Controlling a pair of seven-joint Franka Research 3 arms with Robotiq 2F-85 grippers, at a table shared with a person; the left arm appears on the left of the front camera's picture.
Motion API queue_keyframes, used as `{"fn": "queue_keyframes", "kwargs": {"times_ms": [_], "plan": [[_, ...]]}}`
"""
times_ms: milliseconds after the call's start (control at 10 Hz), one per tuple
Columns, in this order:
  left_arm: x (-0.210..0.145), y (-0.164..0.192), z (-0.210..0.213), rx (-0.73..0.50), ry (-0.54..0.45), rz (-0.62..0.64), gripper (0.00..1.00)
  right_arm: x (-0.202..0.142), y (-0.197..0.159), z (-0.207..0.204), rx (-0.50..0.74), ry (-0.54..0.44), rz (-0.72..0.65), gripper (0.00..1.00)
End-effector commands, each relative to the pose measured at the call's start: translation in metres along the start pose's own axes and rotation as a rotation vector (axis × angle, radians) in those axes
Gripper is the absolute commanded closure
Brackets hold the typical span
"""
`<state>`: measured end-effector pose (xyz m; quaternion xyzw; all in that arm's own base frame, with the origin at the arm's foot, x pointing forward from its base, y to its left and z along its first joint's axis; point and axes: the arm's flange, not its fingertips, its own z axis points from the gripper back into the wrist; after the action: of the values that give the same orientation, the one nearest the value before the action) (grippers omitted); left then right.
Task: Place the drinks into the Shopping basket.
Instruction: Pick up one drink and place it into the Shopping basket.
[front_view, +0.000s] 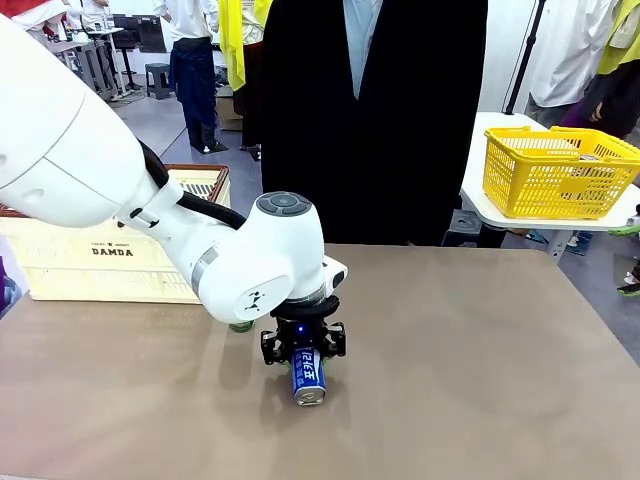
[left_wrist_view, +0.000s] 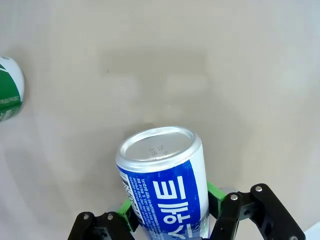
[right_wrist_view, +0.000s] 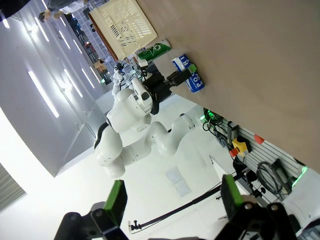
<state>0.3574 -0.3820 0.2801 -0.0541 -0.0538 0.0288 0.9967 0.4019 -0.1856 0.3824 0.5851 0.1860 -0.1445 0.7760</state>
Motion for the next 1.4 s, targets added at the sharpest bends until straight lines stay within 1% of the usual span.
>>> {"fn": "queue_keyframes", "kwargs": {"times_ms": [0, 200, 300, 400, 500, 600, 700, 800, 900, 1000, 1100, 1200, 1300], "plan": [[-0.003, -0.003, 0.004, 0.019, -0.022, 0.015, 1.00, -0.003, 0.002, -0.003, -0.005, -0.011, -0.009, 0.00], [-0.003, -0.002, 0.029, -0.012, -0.021, -0.008, 1.00, -0.003, 0.002, -0.003, -0.005, -0.011, -0.009, 0.00], [-0.007, -0.001, 0.055, -0.038, -0.020, -0.043, 1.00, -0.003, 0.002, -0.003, -0.005, -0.011, -0.009, 0.00], [-0.013, 0.002, 0.097, -0.068, -0.002, -0.089, 1.00, -0.003, 0.002, -0.003, -0.005, -0.011, -0.009, 0.00], [-0.021, 0.007, 0.139, -0.073, 0.031, -0.126, 1.00, -0.003, 0.002, -0.003, -0.005, -0.011, -0.009, 0.00], [-0.031, 0.017, 0.181, -0.082, 0.066, -0.172, 1.00, -0.003, 0.002, -0.003, -0.005, -0.011, -0.009, 0.00], [-0.046, 0.033, 0.213, -0.133, 0.093, -0.235, 1.00, -0.003, 0.002, -0.003, -0.005, -0.011, -0.009, 0.00], [-0.057, 0.053, 0.232, -0.183, 0.084, -0.271, 1.00, -0.003, 0.002, -0.003, -0.005, -0.011, -0.009, 0.00], [-0.061, 0.074, 0.242, -0.262, -0.013, -0.200, 1.00, -0.003, 0.002, -0.003, -0.005, -0.011, -0.009, 0.00], [-0.064, 0.090, 0.245, -0.284, -0.045, -0.016, 1.00, -0.003, 0.002, -0.003, -0.005, -0.011, -0.009, 0.00], [-0.063, 0.036, 0.244, -0.203, 0.050, -0.245, 1.00, -0.003, 0.002, -0.003, -0.005, -0.011, -0.009, 0.00], [-0.063, 0.036, 0.244, -0.203, 0.050, -0.245, 1.00, -0.003, 0.002, -0.003, -0.005, -0.011, -0.009, 0.00], [-0.065, 0.072, 0.258, -0.238, 0.004, -0.166, 1.00, -0.003, 0.002, -0.003, -0.005, -0.011, -0.009, 0.00]]}}
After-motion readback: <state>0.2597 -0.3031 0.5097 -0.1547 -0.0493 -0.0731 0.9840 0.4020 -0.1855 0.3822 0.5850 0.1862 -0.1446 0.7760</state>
